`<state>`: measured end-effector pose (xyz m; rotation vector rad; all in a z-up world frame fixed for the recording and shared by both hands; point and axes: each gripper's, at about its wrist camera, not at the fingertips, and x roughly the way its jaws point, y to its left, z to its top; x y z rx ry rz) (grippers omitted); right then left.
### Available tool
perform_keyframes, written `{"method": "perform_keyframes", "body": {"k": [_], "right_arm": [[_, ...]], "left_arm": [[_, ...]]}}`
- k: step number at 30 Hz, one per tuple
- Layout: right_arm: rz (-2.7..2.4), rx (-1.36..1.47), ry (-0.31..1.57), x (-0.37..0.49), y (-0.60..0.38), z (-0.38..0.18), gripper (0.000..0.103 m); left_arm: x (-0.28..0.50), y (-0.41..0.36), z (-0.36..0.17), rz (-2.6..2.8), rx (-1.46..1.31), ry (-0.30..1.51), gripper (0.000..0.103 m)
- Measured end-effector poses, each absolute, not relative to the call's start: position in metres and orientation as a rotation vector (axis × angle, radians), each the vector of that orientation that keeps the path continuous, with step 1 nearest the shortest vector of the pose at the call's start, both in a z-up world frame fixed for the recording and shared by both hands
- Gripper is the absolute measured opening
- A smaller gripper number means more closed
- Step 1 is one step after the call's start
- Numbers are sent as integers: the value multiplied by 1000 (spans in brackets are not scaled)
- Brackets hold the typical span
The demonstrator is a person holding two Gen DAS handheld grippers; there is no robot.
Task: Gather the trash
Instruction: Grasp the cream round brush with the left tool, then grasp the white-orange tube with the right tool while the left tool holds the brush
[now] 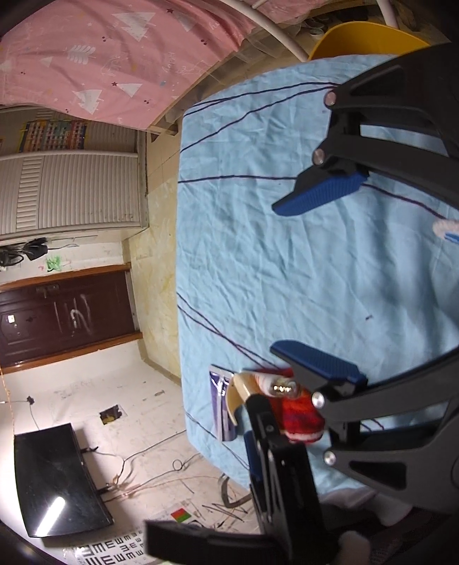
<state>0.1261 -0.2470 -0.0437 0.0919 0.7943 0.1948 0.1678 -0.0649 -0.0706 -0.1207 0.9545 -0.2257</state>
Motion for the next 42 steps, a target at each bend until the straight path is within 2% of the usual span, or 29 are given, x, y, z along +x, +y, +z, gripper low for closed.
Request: {"method": "perform_keyframes", "body": {"k": [11, 12, 13, 18, 36, 42], "right_arm": [[218, 76, 810, 133, -236, -50, 72], [220, 75, 813, 133, -234, -51, 72], [220, 75, 815, 134, -233, -51, 72], [229, 74, 828, 138, -229, -57, 76], [287, -80, 862, 165, -183, -63, 76], [298, -155, 890, 173, -166, -71, 54]], "left_arm": [[184, -73, -85, -272, -115, 975, 64], [185, -73, -86, -279, -116, 975, 63], [185, -73, -86, -285, -115, 976, 55], [184, -74, -87, -297, -115, 968, 54], [180, -26, -57, -204, -232, 846, 54], [181, -19, -62, -203, -249, 851, 54]]}}
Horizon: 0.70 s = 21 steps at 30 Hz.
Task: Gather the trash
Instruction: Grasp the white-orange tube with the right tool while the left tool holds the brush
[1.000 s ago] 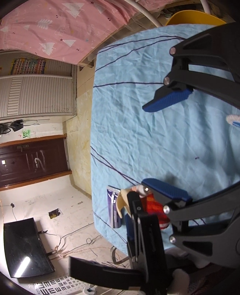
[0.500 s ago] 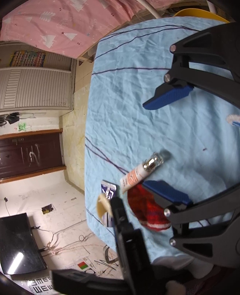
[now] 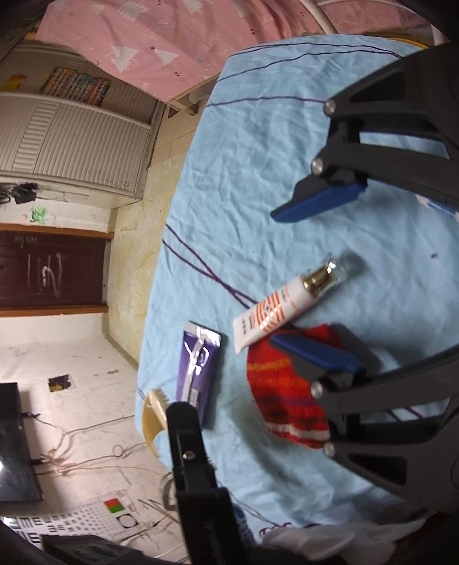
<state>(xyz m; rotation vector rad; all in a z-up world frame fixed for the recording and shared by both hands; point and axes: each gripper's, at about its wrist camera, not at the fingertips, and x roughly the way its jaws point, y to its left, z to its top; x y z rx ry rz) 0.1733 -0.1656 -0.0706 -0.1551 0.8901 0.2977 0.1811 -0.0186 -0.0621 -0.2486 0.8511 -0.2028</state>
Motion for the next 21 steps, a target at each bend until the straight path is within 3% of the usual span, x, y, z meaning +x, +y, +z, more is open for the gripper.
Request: {"method": "perform_keyframes", "body": {"k": [4, 8, 21], "right_arm": [[301, -169, 914, 175, -162, -74, 35], [318, -175, 915, 172, -159, -75, 24], [296, -103, 866, 161, -183, -57, 22]], "left_arm": [[180, -15, -63, -204, -253, 847, 54], [179, -15, -63, -207, -250, 845, 54], [162, -23, -49, -181, -208, 818, 54]]}}
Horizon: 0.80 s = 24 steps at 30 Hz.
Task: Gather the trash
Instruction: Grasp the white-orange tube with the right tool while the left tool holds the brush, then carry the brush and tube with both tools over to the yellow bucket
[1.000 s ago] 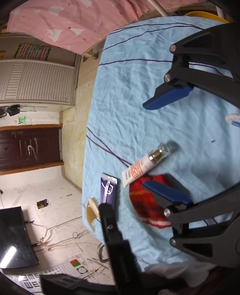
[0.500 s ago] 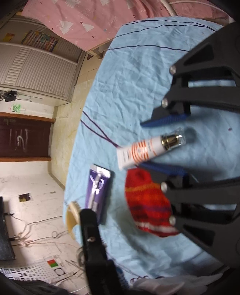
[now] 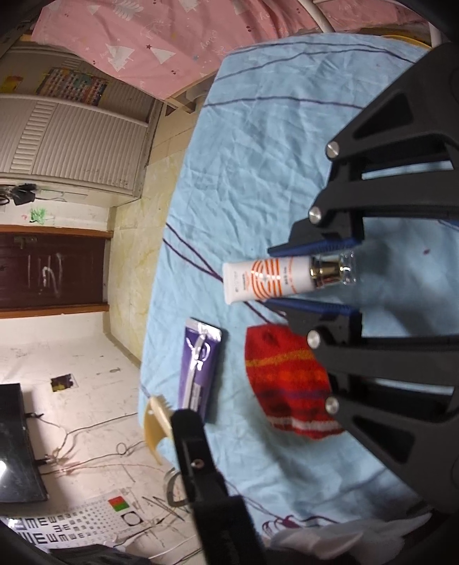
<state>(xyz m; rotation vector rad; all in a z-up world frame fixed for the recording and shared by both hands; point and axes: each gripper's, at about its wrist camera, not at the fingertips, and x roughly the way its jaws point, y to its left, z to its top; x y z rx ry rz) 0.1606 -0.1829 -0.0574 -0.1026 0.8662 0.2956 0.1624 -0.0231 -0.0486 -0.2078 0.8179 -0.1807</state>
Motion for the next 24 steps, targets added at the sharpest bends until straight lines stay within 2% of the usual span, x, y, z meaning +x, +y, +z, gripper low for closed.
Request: {"method": "perform_keyframes", "body": {"k": [12, 24], "right_arm": [[269, -15, 798, 139, -225, -35, 22], [209, 106, 734, 113, -294, -29, 22]], "left_arm": [[140, -56, -26, -193, -128, 784, 54], [121, -124, -14, -239, -8, 776, 54]]}}
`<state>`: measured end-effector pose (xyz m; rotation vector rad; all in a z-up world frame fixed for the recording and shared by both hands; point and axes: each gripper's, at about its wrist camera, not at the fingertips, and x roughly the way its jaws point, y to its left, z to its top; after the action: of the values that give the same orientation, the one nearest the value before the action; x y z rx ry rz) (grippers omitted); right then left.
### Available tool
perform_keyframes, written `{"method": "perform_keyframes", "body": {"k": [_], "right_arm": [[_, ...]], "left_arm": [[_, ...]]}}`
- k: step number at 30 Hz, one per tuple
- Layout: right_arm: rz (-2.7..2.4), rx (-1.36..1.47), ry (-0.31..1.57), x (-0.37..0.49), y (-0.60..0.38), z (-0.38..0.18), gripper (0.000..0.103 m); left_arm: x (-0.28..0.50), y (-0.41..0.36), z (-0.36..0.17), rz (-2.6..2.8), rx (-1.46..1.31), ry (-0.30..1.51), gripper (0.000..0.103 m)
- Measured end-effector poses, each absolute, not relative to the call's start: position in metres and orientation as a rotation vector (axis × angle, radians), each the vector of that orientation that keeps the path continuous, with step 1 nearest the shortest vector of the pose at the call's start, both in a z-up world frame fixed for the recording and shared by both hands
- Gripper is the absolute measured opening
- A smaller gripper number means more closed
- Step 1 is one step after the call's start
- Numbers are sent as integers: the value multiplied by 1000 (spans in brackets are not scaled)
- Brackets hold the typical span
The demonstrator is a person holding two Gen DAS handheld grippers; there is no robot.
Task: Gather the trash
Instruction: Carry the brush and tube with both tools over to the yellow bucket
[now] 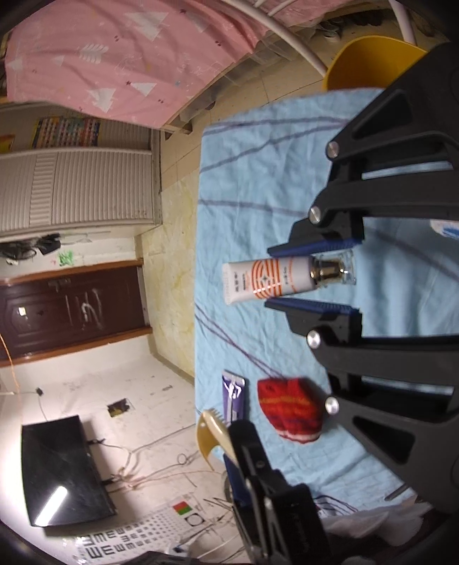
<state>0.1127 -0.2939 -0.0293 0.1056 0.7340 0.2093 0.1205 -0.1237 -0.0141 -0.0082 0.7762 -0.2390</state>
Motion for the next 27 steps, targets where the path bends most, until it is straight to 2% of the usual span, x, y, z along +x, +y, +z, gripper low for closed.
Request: {"method": "perform_keyframes", "body": {"k": [27], "right_arm": [[-14, 340, 658, 47, -481, -55, 22]], "left_arm": [[78, -326, -28, -430, 277, 776, 54]]}}
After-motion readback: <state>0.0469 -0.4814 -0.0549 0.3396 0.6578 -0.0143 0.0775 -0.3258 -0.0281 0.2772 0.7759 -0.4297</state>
